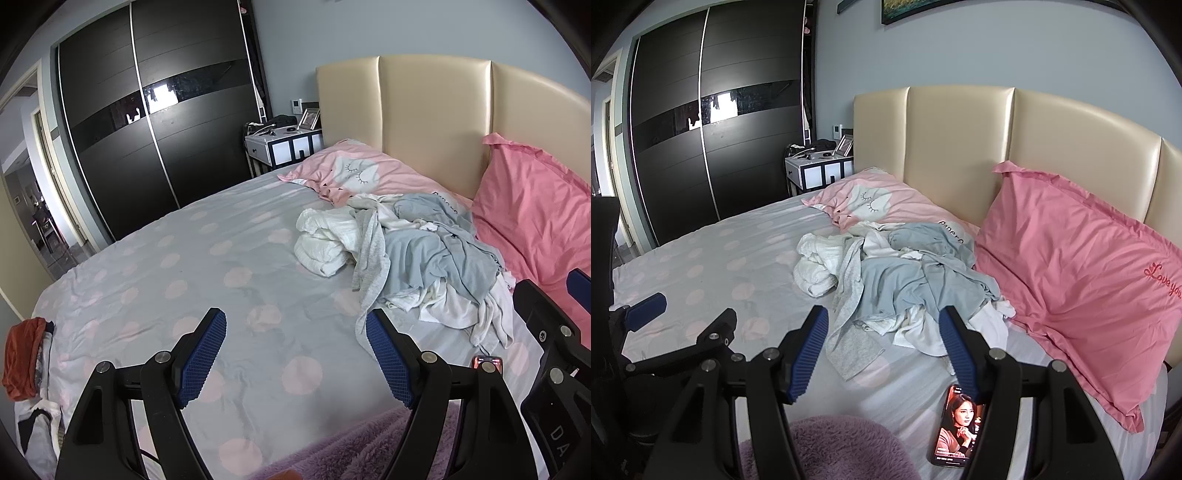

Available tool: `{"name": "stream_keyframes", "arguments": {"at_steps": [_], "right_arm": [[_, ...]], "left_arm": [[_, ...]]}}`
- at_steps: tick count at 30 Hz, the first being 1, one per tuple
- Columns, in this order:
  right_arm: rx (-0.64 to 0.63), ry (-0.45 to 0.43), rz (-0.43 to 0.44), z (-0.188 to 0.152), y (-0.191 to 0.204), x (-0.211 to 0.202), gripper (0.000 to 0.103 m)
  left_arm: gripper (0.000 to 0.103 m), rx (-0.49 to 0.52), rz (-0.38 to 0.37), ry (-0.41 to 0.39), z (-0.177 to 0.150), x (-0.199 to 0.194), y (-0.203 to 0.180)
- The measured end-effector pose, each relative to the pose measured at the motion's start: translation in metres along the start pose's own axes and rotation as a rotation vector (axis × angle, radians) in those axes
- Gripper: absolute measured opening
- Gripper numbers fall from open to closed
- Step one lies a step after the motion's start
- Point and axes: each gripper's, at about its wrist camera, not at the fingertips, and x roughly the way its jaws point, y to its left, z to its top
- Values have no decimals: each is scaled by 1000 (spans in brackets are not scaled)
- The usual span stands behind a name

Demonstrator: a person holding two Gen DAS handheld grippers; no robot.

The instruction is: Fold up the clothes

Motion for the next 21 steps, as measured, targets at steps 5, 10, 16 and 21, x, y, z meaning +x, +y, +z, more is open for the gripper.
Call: {"name": "stream_keyframes", "arguments": {"at_steps": [5,10,16,21], "right_arm": [[5,-1,5,0,-1,1,61],[3,-3,9,0,1,-2,61],[-6,-6,11,3,4,2,61],[-15,-10,14,4,7,1,61]], "left_arm": [[79,2,3,2,3,-3,1],[79,0,1,-1,-1,-1,2],[80,-10,1,0,1,-3,5],[80,-18,1,0,2,-5,8]]}}
